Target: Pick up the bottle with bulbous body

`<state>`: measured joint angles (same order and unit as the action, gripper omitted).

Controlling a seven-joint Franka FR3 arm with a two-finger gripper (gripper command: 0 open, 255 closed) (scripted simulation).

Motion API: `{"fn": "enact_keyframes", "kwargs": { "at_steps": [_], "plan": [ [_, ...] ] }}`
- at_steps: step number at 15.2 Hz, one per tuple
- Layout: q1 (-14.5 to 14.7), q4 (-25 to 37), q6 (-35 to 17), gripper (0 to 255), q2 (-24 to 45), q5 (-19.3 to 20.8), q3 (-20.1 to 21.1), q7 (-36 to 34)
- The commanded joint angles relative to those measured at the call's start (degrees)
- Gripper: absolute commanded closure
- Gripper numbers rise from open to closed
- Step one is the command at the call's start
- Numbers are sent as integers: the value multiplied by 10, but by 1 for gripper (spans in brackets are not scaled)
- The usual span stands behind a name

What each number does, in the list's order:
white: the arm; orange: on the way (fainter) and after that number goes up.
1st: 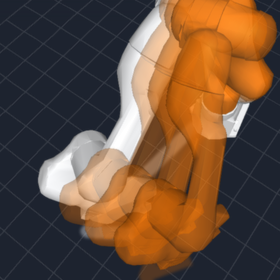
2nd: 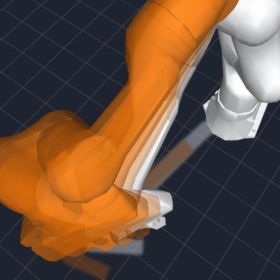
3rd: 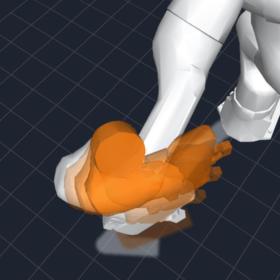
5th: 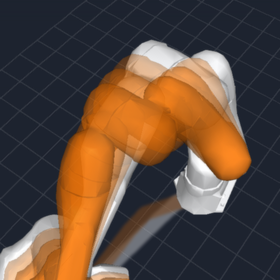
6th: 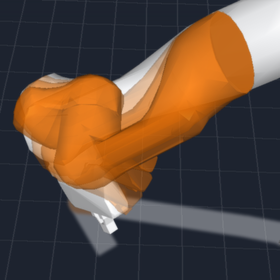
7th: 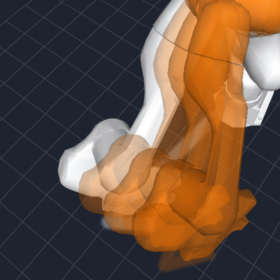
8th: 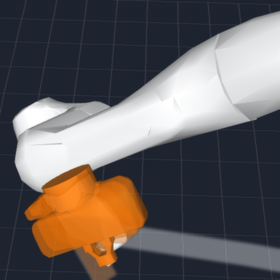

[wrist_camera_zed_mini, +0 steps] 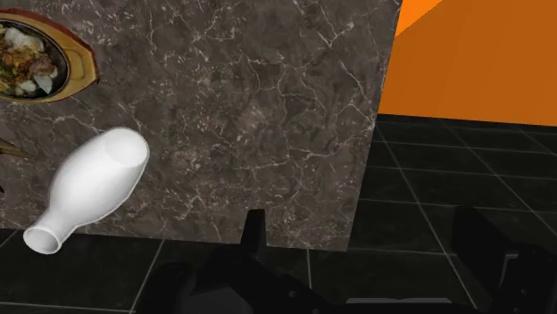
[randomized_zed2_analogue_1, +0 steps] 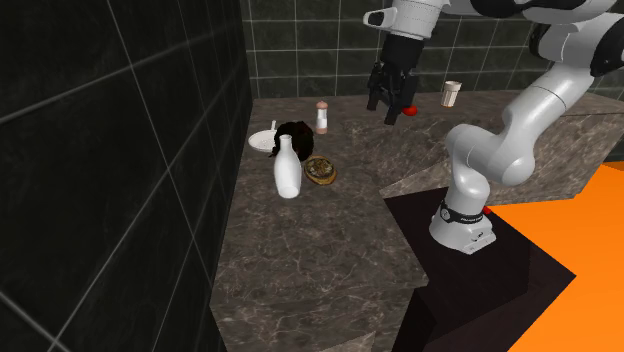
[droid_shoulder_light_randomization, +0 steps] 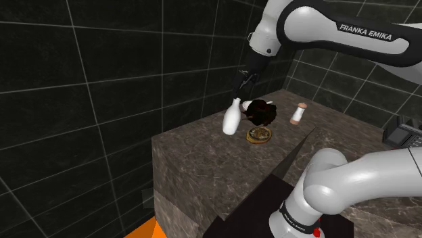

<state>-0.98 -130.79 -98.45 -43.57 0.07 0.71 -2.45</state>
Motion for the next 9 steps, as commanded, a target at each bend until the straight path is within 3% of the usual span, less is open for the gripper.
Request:
{"fn": "enact_keyframes", "kwargs": {
  "at_steps": [1, 9],
  "plan": [
    [0, 0, 0, 0, 0, 0, 0, 0],
    [-25, -11, -82, 0, 74, 34, -84, 90]
  ]
}}
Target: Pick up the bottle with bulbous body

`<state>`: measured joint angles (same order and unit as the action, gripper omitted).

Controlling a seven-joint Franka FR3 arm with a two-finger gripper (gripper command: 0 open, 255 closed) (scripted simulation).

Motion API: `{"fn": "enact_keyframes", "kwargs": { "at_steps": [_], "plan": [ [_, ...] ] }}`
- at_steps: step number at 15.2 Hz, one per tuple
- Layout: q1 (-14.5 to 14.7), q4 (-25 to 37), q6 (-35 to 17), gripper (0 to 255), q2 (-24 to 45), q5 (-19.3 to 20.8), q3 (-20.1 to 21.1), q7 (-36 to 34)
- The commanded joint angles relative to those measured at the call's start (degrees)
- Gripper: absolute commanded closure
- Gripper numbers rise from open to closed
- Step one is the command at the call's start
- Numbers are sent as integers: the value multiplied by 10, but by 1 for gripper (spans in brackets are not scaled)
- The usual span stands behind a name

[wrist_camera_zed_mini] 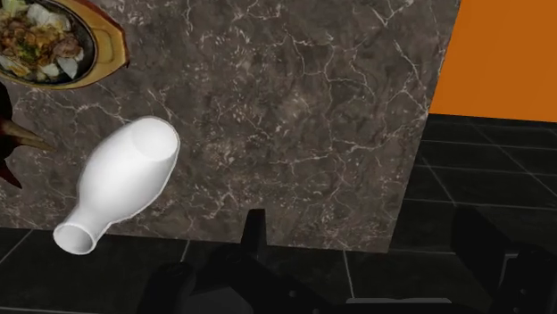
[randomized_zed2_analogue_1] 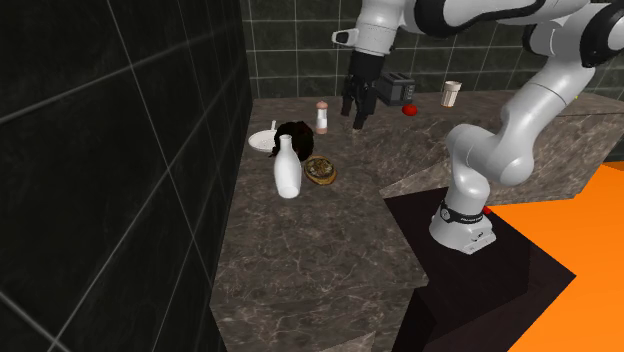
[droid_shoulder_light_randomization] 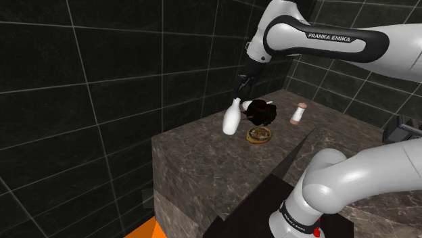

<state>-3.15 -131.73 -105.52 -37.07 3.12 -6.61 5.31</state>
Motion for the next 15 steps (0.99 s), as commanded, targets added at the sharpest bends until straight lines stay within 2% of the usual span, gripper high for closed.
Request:
{"fn": "enact_keyframes", "kwargs": {
  "at_steps": [1, 9, 15],
  "plan": [
    [-6, 0, -21, 0, 22, 7, -21, 24],
    [-19, 39, -96, 0, 138, 10, -105, 117],
    [-24, 97, -139, 0, 247, -20, -164, 197]
  ]
}}
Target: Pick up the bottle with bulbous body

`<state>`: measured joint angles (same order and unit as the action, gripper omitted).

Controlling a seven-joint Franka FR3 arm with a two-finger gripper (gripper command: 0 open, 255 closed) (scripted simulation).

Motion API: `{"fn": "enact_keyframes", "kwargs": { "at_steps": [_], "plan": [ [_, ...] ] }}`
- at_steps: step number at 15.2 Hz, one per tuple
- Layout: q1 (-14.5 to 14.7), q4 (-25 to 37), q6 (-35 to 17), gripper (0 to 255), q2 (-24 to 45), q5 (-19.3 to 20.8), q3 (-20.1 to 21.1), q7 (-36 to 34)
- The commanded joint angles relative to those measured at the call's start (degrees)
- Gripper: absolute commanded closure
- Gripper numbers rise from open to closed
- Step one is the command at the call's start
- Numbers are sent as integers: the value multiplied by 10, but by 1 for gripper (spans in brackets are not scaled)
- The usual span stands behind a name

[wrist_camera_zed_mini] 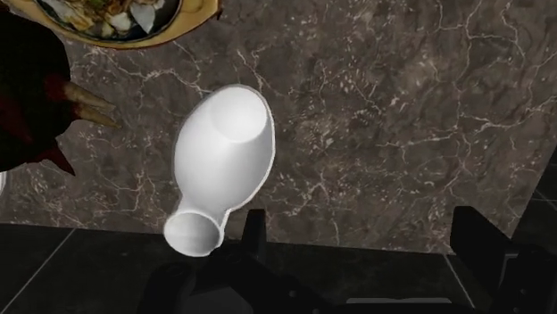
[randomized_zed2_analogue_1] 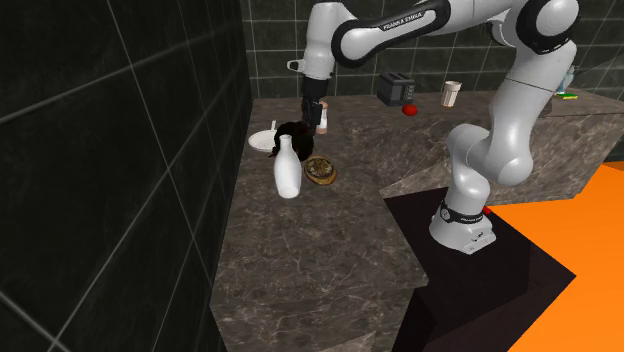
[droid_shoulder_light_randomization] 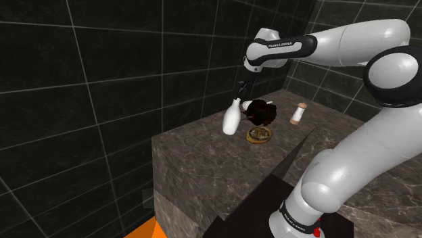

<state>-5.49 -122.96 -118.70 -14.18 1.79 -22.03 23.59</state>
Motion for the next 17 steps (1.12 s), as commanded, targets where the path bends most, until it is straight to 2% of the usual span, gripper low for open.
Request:
{"fn": "enact_keyframes", "kwargs": {
  "at_steps": [1, 9, 17],
  "plan": [
    [-2, 21, -13, 0, 38, -15, -18, 29],
    [-32, 140, -32, 0, 205, -108, -66, 147],
    [-35, 105, -85, 0, 226, -125, -62, 162]
  ]
}}
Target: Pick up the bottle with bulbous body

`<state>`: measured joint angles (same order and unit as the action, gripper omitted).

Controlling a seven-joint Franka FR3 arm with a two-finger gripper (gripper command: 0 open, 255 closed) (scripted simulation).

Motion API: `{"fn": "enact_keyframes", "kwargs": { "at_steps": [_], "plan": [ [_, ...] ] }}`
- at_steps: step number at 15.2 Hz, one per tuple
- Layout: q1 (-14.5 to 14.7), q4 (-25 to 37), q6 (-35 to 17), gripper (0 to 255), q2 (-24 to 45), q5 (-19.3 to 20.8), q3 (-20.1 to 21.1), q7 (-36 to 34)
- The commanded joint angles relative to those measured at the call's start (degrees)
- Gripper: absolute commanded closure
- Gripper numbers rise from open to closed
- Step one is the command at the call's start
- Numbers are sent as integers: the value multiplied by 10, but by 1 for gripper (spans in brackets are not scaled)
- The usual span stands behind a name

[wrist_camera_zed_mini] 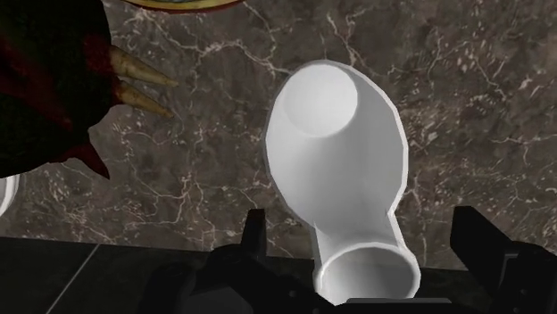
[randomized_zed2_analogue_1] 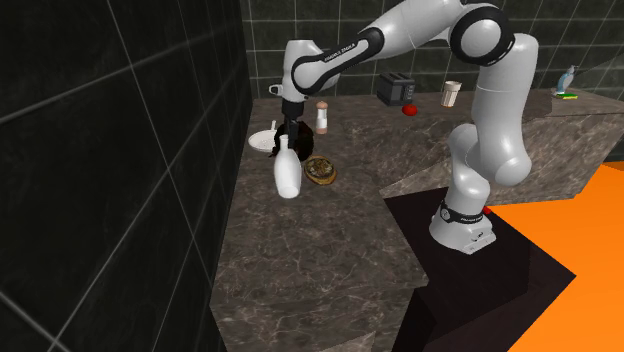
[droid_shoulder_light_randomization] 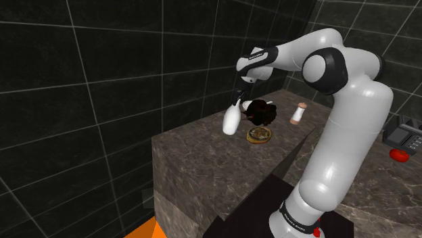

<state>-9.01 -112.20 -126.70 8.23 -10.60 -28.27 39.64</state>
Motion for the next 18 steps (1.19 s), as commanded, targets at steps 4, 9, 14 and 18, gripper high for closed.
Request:
{"fn": "enact_keyframes", "kwargs": {
  "at_steps": [4, 9, 14, 18],
  "plan": [
    [0, -3, -5, 255, 1, -1, 0, 1],
    [0, -4, -5, 255, 1, -1, 0, 1],
    [1, 10, 16, 255, -7, 6, -1, -5],
    [2, 30, 44, 255, -18, 15, -2, -13]
  ]
}}
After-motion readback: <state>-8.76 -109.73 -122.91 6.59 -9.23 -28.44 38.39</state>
